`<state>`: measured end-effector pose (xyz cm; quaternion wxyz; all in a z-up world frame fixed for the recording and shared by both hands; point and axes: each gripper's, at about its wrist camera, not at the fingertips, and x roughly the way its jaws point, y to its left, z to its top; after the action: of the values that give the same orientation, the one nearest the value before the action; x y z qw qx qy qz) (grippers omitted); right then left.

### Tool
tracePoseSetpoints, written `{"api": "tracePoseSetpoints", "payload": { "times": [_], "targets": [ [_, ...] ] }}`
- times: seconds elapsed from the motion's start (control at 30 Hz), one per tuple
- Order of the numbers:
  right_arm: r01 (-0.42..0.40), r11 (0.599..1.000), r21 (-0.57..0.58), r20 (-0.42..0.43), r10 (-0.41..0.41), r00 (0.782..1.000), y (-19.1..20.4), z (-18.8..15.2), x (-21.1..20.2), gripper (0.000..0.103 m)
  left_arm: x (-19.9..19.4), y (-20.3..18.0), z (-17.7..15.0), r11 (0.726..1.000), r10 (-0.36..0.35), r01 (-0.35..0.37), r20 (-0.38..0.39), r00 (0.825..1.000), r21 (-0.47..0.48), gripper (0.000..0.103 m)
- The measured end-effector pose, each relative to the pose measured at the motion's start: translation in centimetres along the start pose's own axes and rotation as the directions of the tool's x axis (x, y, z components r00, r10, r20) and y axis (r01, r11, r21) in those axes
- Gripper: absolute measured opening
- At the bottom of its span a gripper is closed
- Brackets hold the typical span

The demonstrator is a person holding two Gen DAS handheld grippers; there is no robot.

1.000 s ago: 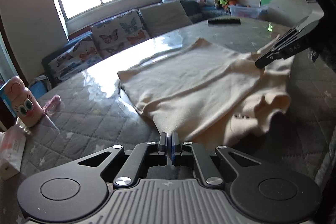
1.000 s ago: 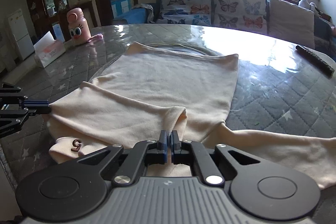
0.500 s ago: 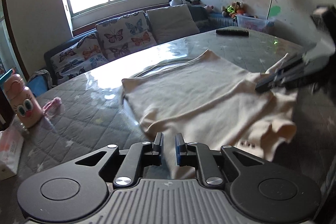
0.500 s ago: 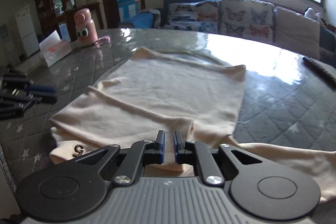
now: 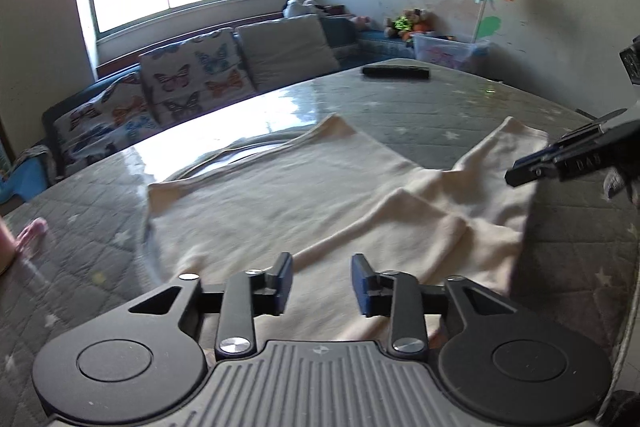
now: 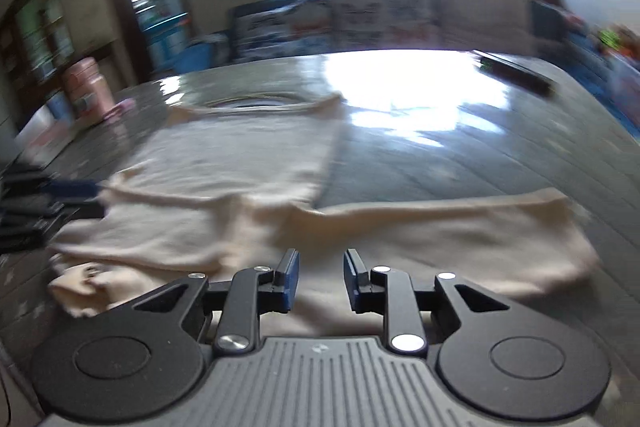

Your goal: Fold clothes

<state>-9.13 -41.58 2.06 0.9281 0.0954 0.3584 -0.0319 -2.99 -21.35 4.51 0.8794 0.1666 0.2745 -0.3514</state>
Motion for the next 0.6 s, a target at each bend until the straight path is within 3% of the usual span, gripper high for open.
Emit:
{"api": "tracePoseSetpoints", "payload": {
  "times": [0.03, 0.33, 0.43, 0.6],
  "targets": [
    [0.032, 0.999, 0.027, 0.010, -0.033, 0.999, -1.1, -0.1, -0.3, 0.035, 0.1, -0.3, 0.0, 1.000, -0.004, 0.004, -0.002, 1.000, 0.004, 0.046],
    [0.259, 0.948, 0.185, 0.063, -0.275, 0.960, -8.1, -0.7, -1.2, 0.043, 0.5, -1.1, -0.2, 1.000, 0.018, -0.019, -0.020, 1.000, -0.004, 0.075],
    [0.291, 0.932, 0.218, 0.070, -0.312, 0.947, -9.5, -0.8, -1.2, 0.043, 0.2, -0.9, -0.1, 0.999, 0.033, -0.034, -0.016, 0.999, -0.017, 0.085],
    [0.337, 0.908, 0.248, 0.062, -0.362, 0.930, -10.7, -1.0, -0.4, 0.043, -0.1, -0.8, -0.1, 0.998, 0.046, -0.046, -0.012, 0.999, -0.030, 0.091]
  ]
}}
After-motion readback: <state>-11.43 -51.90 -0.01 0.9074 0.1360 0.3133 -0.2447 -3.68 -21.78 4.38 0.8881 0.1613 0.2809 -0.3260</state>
